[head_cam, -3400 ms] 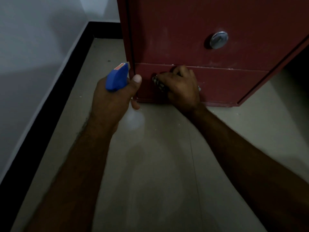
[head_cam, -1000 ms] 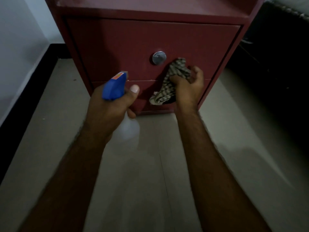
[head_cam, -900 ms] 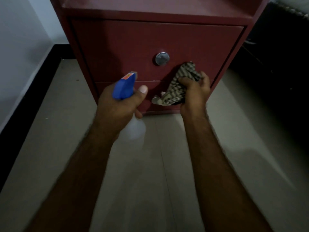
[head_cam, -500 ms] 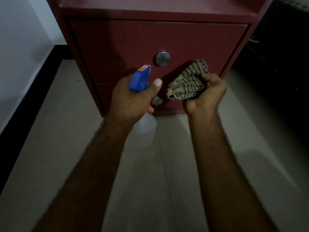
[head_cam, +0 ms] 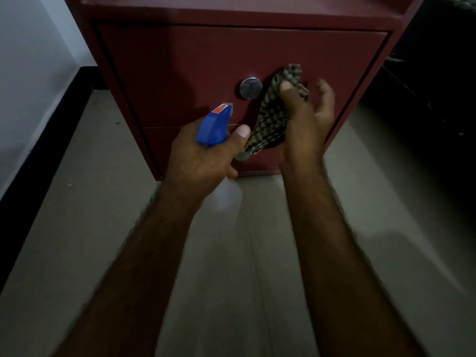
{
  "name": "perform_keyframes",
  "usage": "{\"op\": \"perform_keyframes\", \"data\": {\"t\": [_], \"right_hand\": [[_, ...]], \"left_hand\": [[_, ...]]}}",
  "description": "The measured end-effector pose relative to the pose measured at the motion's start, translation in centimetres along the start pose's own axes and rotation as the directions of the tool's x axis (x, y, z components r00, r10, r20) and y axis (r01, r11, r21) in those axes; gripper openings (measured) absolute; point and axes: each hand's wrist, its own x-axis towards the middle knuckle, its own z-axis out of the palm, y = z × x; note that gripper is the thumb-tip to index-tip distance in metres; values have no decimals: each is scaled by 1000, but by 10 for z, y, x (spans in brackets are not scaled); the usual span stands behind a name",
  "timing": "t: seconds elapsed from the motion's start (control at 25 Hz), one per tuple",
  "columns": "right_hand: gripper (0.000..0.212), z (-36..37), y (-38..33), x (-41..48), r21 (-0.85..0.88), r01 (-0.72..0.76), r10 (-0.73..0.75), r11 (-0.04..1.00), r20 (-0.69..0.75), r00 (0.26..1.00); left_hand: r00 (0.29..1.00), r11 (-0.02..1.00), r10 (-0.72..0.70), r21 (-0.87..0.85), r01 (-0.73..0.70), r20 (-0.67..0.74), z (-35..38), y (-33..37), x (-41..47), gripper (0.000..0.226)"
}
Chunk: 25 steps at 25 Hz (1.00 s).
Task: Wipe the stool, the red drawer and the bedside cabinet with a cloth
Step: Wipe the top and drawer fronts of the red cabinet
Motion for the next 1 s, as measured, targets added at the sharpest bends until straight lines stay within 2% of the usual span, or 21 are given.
{"op": "perform_keyframes", "data": {"t": [0.08, 0.16, 0.32, 0.4, 0.48, 0.56, 0.76, 0.84, 0.92, 1.0], "right_hand": [[71, 15, 2, -7, -117, 172, -175, 978, -21, 984], [73, 28, 6, -13, -128, 240, -247, 962, -42, 968], [38, 30, 9, -6, 131, 103, -100, 986, -35, 994], [31, 21, 10, 1, 201, 46, -47, 979, -1, 999], [43, 13, 14, 3, 105, 69, -74, 992, 44, 996], [58, 8, 15, 2, -30, 166, -161, 986, 114, 980], [94, 11, 20, 5, -311, 421, -376, 852, 194, 906], [95, 18, 23, 6, -403, 539, -498, 739, 211, 841], [88, 22, 26, 6, -455, 611, -576, 647, 234, 784], [79, 28, 26, 7, -413, 576, -558, 705, 179, 811]], "left_hand": [[1000, 1000, 19, 3, -19, -1, -4, -1, -1, 28], [999, 999, 37, -2, -37, -1, -9, -3, -2, 29], [998, 998, 59, -8, -59, -1, -20, -6, -3, 34], [999, 999, 51, -9, -51, -6, -25, -6, -4, 36], [999, 999, 45, -9, -45, -5, -29, -8, -4, 36], [999, 999, 37, -9, -37, -11, -32, -8, -5, 35], [1000, 1000, 20, 19, -19, -17, -38, -8, -6, 37], [1000, 1000, 22, 23, -21, -14, -41, -9, -5, 34], [999, 999, 24, 26, -24, -24, -41, -11, -6, 31], [999, 999, 31, 22, -30, -34, -41, -10, -6, 22]]}}
